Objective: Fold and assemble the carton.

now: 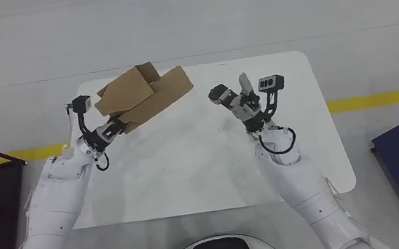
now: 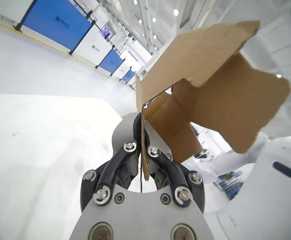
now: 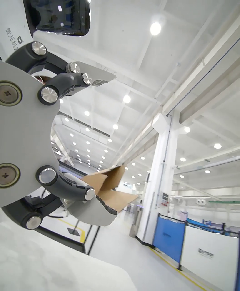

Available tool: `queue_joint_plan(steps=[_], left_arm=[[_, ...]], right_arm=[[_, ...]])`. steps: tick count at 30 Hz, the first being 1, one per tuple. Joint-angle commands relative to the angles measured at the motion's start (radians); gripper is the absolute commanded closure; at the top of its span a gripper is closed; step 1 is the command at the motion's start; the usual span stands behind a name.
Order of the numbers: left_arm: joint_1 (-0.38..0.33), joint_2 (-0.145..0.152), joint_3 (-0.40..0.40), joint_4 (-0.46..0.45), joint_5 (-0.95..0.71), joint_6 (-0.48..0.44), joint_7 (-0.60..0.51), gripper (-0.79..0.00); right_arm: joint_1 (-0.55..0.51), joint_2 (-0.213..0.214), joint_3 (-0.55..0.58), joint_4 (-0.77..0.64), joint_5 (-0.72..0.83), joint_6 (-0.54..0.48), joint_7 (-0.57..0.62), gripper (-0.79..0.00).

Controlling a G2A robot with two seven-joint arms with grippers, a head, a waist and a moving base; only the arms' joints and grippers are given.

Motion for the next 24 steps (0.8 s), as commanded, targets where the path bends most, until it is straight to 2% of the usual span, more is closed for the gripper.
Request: queue_joint_plan(steps=[1, 6, 8, 10, 14, 17, 21, 24], left_arm=[[0.023, -0.001, -0.008, -0.023, 0.144, 0.001, 0.060, 0.000], [0.048, -0.001, -0.019, -0.080, 0.331, 0.001, 0.126, 0.000], [0.060, -0.001, -0.015, -0.103, 0.354, 0.001, 0.143, 0.000], [0.063, 0.001, -0.013, -0.116, 0.380, 0.001, 0.139, 0.000], [0.066, 0.004, -0.010, -0.135, 0.424, 0.013, 0.142, 0.000], [0.064, 0.003, 0.002, -0.146, 0.433, 0.023, 0.140, 0.000], [0.052, 0.004, 0.021, -0.163, 0.450, 0.027, 0.126, 0.000], [0.046, 0.004, 0.031, -0.178, 0.469, 0.032, 0.121, 0.000]], right_arm=[[0.007, 0.001, -0.001, 0.004, 0.005, -0.004, 0.032, -0.785], [0.026, 0.008, 0.015, 0.015, -0.045, -0.018, 0.093, -0.779], [0.038, 0.012, 0.014, 0.028, -0.112, -0.012, 0.125, -0.686], [0.046, 0.014, -0.001, 0.035, -0.134, -0.002, 0.169, -0.656], [0.055, 0.020, -0.020, 0.035, -0.139, 0.006, 0.274, -0.656], [0.062, 0.026, -0.019, 0.036, -0.170, 0.007, 0.310, -0.665], [0.077, 0.030, -0.013, 0.050, -0.353, 0.008, 0.217, -0.757], [0.078, 0.027, -0.031, 0.041, -0.408, 0.003, 0.169, -0.733]])
